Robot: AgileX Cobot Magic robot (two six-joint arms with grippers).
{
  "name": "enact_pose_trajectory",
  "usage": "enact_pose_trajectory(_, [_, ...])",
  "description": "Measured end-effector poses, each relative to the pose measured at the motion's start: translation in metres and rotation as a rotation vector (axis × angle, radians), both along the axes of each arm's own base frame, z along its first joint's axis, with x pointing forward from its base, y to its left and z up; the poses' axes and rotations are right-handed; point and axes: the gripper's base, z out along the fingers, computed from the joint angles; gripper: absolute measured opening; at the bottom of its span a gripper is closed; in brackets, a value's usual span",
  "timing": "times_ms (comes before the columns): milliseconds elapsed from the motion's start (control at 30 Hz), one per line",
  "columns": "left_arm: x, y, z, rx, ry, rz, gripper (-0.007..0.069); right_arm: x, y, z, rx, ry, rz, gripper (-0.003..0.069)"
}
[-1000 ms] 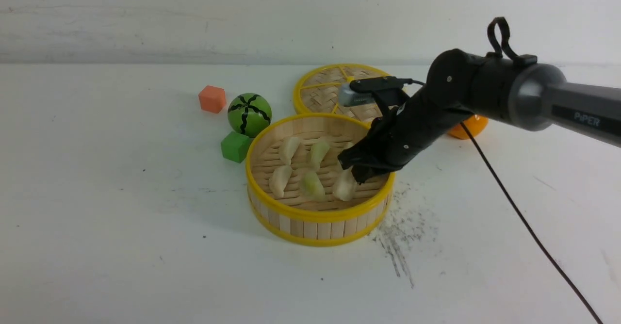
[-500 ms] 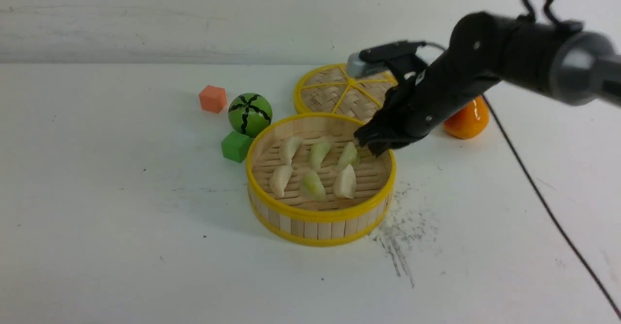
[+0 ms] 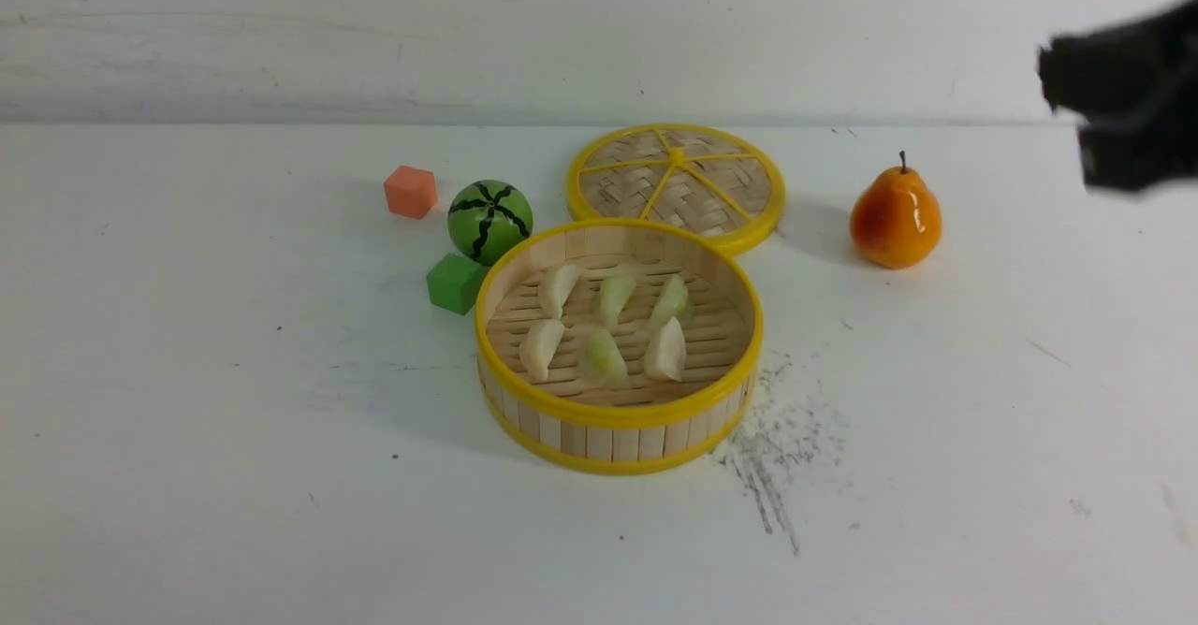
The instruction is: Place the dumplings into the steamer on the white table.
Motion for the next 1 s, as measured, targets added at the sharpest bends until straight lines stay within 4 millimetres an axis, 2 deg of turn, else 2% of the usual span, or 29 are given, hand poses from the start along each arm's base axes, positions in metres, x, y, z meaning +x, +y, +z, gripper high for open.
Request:
enact_pose_trajectory(200, [0.0,0.0,0.0,0.0,0.0,0.0,0.0153,-0.056,-0.025,-0.099,0.041,-0.086,-0.037,0.0003])
enact_pose_trajectory(333, [0.0,0.0,0.0,0.0,0.0,0.0,0.0155,-0.076,-0.033,-0.123,0.057,-0.125,-0.041,0.0005])
enact_pose_trajectory(433, [0.0,0.0,0.0,0.0,0.0,0.0,0.0155,-0.088,-0.038,-0.131,0.079,-0.17,-0.042,0.0008])
enact_pose_trajectory(467, [0.0,0.0,0.0,0.0,0.0,0.0,0.0155,-0.1,-0.042,-0.132,0.108,-0.241,-0.041,0.0011])
enact_pose_trajectory(633, [0.0,0.0,0.0,0.0,0.0,0.0,0.0155,-0.119,-0.05,-0.126,0.169,-0.385,-0.039,0.0014])
enact_pose_trajectory(767, [0.0,0.0,0.0,0.0,0.0,0.0,0.0156,-0.127,-0.053,-0.121,0.199,-0.451,-0.04,0.0017])
enact_pose_trajectory(1000, [0.0,0.0,0.0,0.0,0.0,0.0,0.0164,-0.127,-0.053,-0.121,0.201,-0.455,-0.04,0.0027])
